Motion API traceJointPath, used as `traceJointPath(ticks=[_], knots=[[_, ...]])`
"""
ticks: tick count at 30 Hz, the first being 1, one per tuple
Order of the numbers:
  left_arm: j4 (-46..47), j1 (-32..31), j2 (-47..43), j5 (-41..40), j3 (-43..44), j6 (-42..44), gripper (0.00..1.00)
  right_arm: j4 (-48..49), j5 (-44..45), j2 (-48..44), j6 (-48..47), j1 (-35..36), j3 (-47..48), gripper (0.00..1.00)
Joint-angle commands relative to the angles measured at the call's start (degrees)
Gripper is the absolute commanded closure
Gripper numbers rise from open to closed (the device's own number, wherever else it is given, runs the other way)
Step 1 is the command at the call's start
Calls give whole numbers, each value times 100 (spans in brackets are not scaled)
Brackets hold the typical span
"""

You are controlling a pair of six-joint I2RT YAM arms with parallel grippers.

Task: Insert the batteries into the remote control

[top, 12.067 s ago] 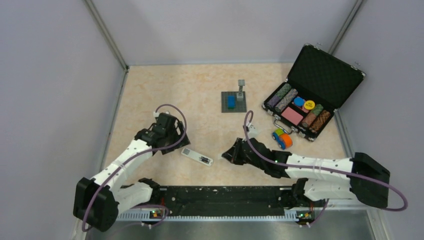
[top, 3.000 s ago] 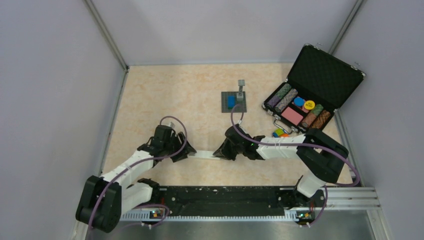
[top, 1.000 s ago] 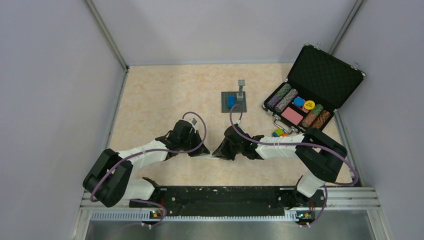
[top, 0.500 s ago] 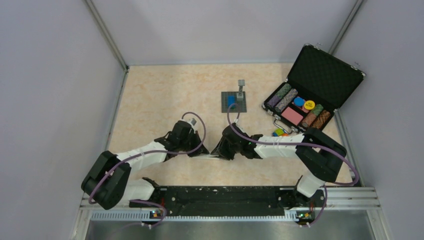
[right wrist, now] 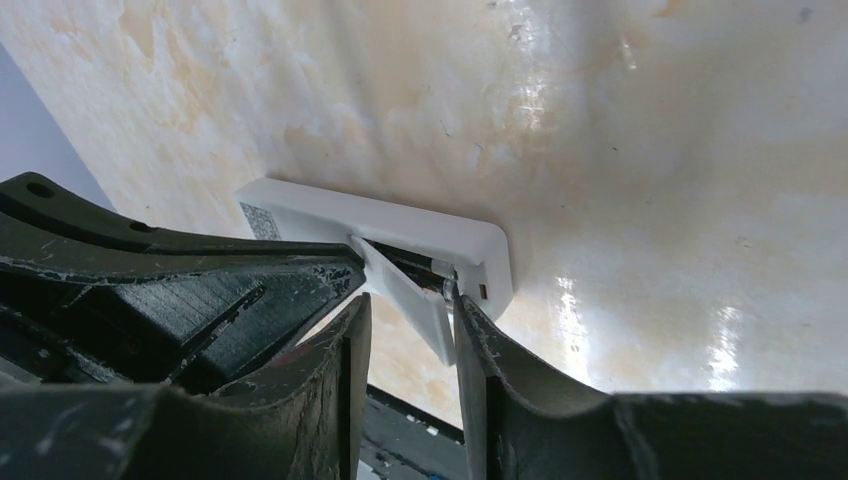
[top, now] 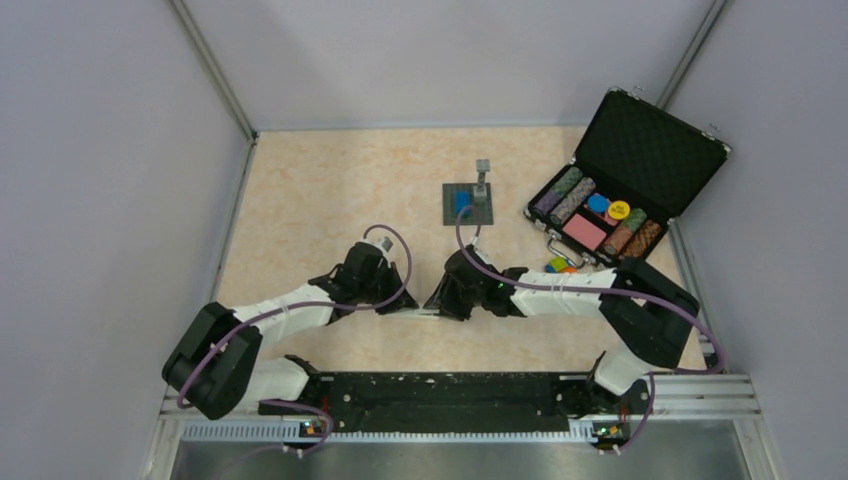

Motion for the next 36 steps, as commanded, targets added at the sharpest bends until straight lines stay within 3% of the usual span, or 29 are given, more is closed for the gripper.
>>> traceJointPath(ticks=[1, 15, 30, 36], knots=[[-366, -60, 231, -255, -228, 202, 100, -553, 16, -381, -39, 148, 16, 64], [-374, -60, 209, -261, -200, 165, 100, -877, 367, -776, -108, 135, -162, 66], [-586, -64, 54, -315, -62, 162, 100, -1088, 700, -99, -1216, 107, 384, 71], [-879, -60, -198, -366, 166, 161, 100, -1195, 760, -336, -1212, 112, 436, 71]])
